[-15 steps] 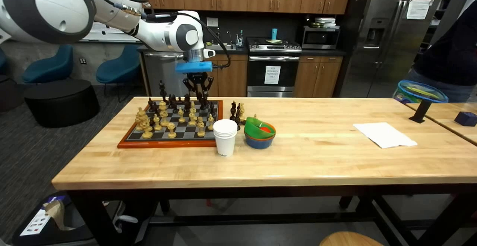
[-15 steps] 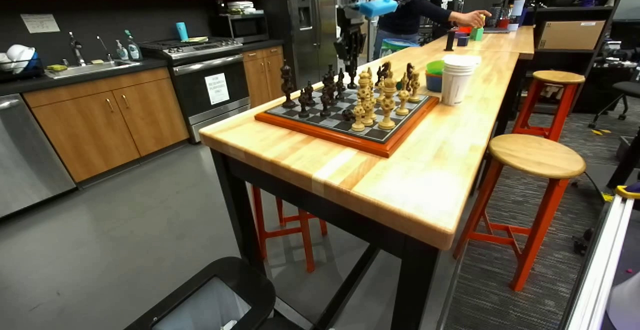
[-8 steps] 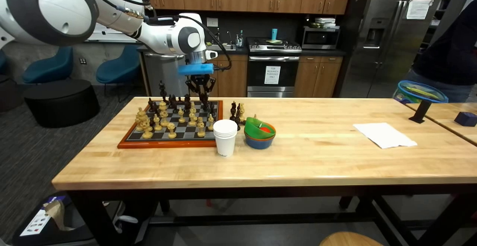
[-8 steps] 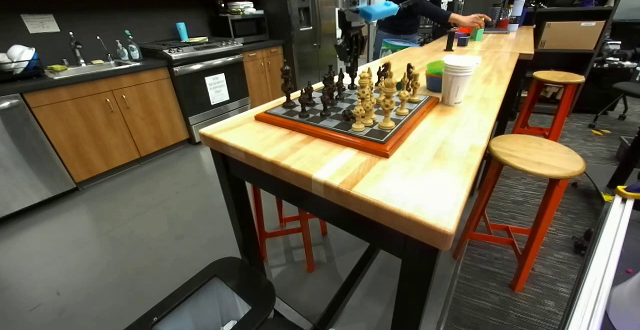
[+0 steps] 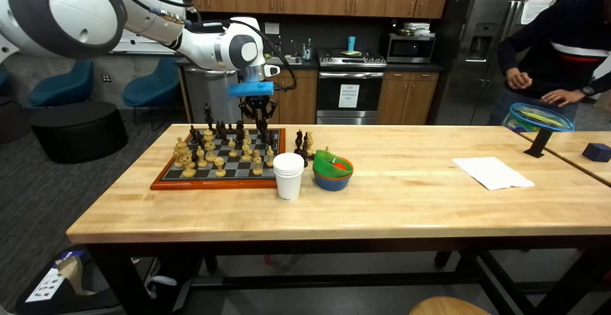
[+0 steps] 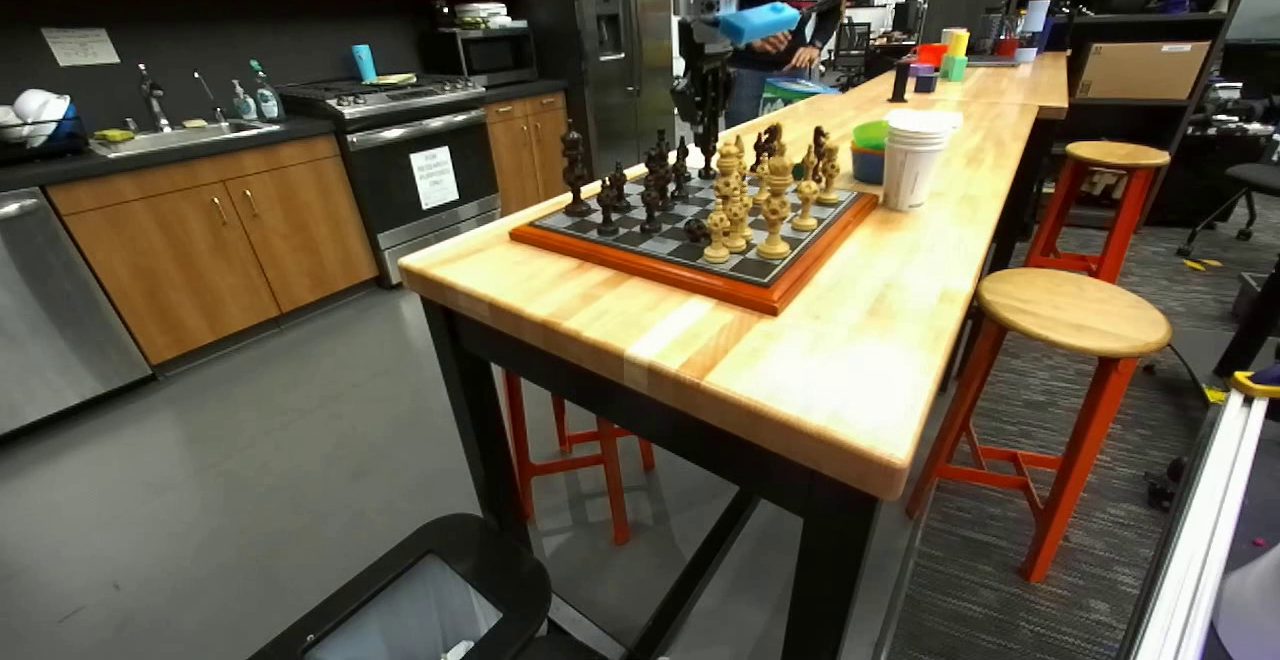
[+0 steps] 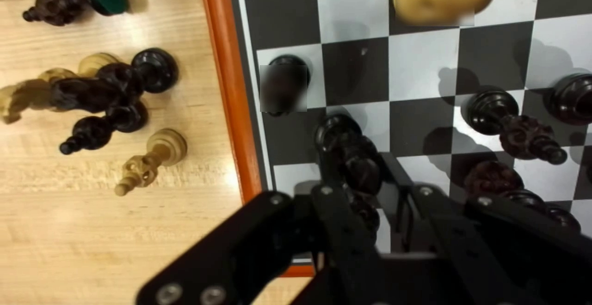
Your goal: Move one yellow chess piece one step forward, then move one black piece to the right back corner of the chess board
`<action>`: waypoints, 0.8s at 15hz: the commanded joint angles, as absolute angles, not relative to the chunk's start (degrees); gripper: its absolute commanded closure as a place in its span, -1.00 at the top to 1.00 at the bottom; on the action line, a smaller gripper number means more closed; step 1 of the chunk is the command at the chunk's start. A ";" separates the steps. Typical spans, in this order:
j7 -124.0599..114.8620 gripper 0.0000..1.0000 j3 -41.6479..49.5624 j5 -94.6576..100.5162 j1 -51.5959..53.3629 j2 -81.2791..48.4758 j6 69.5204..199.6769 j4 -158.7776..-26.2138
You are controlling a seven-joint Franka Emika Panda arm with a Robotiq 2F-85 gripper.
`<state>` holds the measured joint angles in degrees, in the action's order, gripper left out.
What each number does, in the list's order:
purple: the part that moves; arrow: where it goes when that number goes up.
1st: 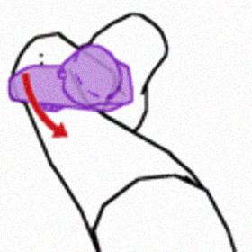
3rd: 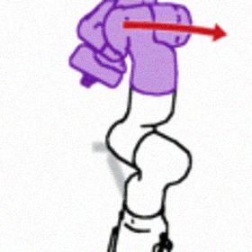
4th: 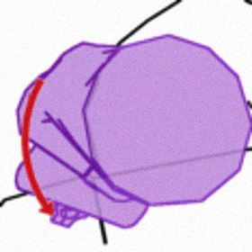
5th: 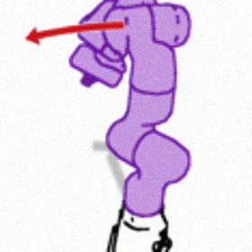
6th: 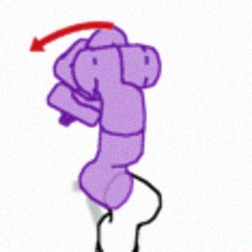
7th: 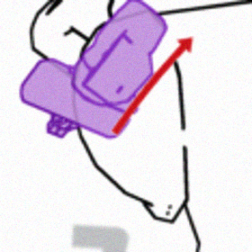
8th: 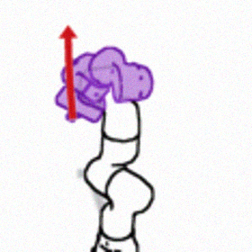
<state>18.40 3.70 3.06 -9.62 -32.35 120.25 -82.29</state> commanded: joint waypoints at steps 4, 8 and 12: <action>16.98 -0.87 3.89 4.12 -9.42 -32.87 120.22 -81.08; 16.88 -0.87 3.75 3.93 -9.43 -33.44 121.44 -80.47; 16.57 -0.87 3.77 4.15 -9.24 -34.85 122.09 -78.78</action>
